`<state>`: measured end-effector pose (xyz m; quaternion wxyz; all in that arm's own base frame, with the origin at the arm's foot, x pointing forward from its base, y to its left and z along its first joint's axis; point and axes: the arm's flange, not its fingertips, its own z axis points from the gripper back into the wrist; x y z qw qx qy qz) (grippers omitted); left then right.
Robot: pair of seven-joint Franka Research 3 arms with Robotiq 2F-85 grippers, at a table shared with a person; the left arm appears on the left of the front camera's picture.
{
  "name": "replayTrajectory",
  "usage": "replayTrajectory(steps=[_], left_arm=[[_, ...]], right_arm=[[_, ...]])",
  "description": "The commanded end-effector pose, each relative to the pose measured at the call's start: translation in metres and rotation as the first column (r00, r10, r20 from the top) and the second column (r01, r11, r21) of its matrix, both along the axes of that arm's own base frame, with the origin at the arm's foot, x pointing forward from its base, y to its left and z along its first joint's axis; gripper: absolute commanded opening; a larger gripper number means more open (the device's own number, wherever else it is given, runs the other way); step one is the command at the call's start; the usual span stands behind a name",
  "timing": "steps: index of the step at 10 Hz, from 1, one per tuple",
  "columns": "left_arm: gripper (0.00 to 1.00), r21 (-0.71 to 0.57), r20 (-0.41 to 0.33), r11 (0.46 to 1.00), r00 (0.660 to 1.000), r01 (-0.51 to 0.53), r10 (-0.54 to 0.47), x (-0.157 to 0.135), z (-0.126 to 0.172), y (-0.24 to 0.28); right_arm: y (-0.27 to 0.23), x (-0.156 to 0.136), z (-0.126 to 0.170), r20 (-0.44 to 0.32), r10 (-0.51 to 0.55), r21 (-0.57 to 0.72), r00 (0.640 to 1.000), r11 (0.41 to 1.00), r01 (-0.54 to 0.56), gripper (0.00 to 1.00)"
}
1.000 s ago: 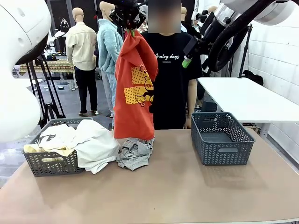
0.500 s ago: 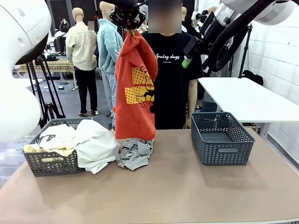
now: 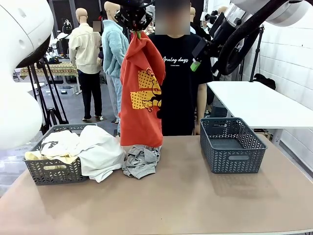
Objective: Sort the tops and bottoms.
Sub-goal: Lift clothes from the center of the table with your left hand.
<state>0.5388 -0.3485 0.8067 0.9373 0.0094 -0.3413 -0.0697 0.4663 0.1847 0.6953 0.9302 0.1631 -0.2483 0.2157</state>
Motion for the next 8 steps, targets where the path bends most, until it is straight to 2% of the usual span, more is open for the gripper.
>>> replayTrajectory(steps=[1, 8], left_arm=[[0.00, -0.012, 0.014, 1.000, 1.000, -0.003, 0.003, -0.0007, 0.0046, 0.0020], [0.00, -0.012, 0.014, 1.000, 1.000, -0.003, 0.003, -0.0007, 0.0046, 0.0020]], right_arm=[[-0.0006, -0.0037, -0.0046, -0.004, -0.013, -0.003, 1.000, 1.000, 0.013, 1.00], [-0.0006, -0.0037, -0.0046, -0.004, -0.013, -0.003, 1.000, 1.000, 0.013, 1.00]])
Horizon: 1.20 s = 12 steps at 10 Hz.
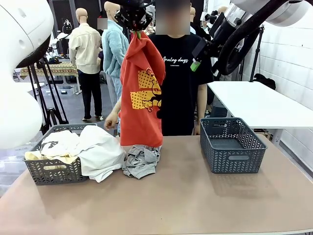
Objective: Sort the tops and bottoms.
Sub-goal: Lift clothes from the center of the table with your left hand, then sort the clothes according to human instructions.
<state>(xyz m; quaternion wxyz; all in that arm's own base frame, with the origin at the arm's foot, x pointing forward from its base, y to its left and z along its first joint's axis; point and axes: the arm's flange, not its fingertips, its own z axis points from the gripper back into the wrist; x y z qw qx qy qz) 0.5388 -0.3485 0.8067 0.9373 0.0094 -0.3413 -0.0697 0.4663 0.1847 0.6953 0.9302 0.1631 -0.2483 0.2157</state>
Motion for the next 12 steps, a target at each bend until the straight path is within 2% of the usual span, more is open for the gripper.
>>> replayTrajectory(steps=[1, 12], left_arm=[[0.00, -0.012, 0.014, 1.000, 1.000, -0.003, 0.003, -0.0007, 0.0046, 0.0020], [0.00, -0.012, 0.014, 1.000, 1.000, -0.003, 0.003, -0.0007, 0.0046, 0.0020]], right_arm=[[-0.0006, -0.0037, -0.0046, -0.004, -0.013, -0.003, 1.000, 1.000, 0.013, 1.00], [-0.0006, -0.0037, -0.0046, -0.004, -0.013, -0.003, 1.000, 1.000, 0.013, 1.00]])
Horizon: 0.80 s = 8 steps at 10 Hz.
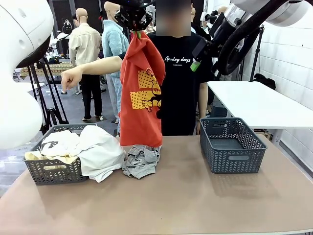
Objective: Sort the tops and bottoms.
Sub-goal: Sort the clothes according to human instructions.
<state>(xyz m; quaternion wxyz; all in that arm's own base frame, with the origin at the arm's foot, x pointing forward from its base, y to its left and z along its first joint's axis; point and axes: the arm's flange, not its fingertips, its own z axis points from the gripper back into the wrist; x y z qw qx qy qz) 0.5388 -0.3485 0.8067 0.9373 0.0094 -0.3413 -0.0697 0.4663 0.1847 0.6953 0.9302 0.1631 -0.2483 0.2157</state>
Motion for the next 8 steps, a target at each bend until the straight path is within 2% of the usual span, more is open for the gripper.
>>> replayTrajectory(steps=[1, 8], left_arm=[[0.00, -0.012, 0.014, 1.000, 1.000, -0.003, 0.003, -0.0007, 0.0046, 0.0020], [0.00, -0.012, 0.014, 1.000, 1.000, -0.003, 0.003, -0.0007, 0.0046, 0.0020]], right_arm=[[-0.0006, -0.0037, -0.0046, -0.004, -0.013, -0.003, 1.000, 1.000, 0.013, 1.00], [-0.0006, -0.0037, -0.0046, -0.004, -0.013, -0.003, 1.000, 1.000, 0.013, 1.00]])
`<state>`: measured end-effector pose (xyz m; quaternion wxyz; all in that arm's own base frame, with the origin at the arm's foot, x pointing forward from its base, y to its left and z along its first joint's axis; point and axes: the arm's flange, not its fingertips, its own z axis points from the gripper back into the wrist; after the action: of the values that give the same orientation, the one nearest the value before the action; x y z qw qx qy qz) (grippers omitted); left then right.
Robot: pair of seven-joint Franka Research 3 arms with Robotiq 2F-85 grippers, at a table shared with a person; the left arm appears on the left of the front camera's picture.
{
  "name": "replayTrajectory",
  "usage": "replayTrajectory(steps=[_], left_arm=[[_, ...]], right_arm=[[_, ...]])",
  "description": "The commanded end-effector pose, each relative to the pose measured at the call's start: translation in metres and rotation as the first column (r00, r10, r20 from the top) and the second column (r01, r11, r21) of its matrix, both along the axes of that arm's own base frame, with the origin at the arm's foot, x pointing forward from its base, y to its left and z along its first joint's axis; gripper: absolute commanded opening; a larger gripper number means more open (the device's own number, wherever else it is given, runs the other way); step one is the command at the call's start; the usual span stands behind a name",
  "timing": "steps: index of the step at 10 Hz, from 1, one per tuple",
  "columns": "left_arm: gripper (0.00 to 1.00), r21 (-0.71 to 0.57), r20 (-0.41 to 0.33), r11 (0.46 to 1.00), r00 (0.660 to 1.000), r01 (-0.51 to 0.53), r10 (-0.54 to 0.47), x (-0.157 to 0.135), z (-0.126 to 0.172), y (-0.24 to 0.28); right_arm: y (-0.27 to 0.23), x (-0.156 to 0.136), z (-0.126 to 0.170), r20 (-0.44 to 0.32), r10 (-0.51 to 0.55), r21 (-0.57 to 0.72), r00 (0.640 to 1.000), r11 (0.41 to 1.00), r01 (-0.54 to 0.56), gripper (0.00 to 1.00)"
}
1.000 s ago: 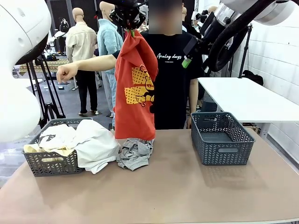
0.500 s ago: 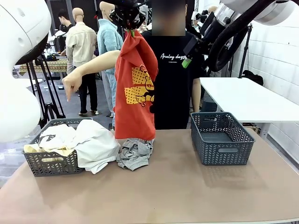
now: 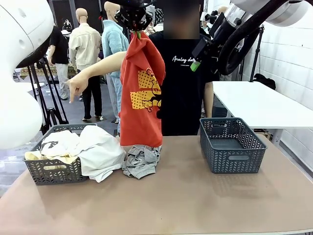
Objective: Sort the tops and bottoms.
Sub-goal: Sort the clothes according to human instructions.
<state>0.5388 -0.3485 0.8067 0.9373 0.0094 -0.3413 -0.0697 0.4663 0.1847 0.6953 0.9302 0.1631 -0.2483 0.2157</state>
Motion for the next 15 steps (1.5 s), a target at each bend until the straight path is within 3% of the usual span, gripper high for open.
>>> replayTrajectory(steps=[1, 14, 15], left_arm=[[0.00, -0.012, 0.014, 1.000, 1.000, -0.003, 0.003, -0.001, 0.005, 0.002], [0.00, 0.000, 0.000, 1.000, 1.000, 0.000, 0.000, 0.000, 0.000, 0.000], [0.00, 0.005, 0.032, 0.999, 0.999, -0.032, 0.032, -0.017, 0.023, 0.016]], right_arm=[[-0.001, -0.004, -0.005, -0.004, -0.013, -0.003, 1.000, 1.000, 0.013, 1.00], [-0.001, -0.004, -0.005, -0.004, -0.013, -0.003, 1.000, 1.000, 0.013, 1.00], [-0.001, -0.004, -0.005, -0.004, -0.013, -0.003, 1.000, 1.000, 0.013, 1.00]])
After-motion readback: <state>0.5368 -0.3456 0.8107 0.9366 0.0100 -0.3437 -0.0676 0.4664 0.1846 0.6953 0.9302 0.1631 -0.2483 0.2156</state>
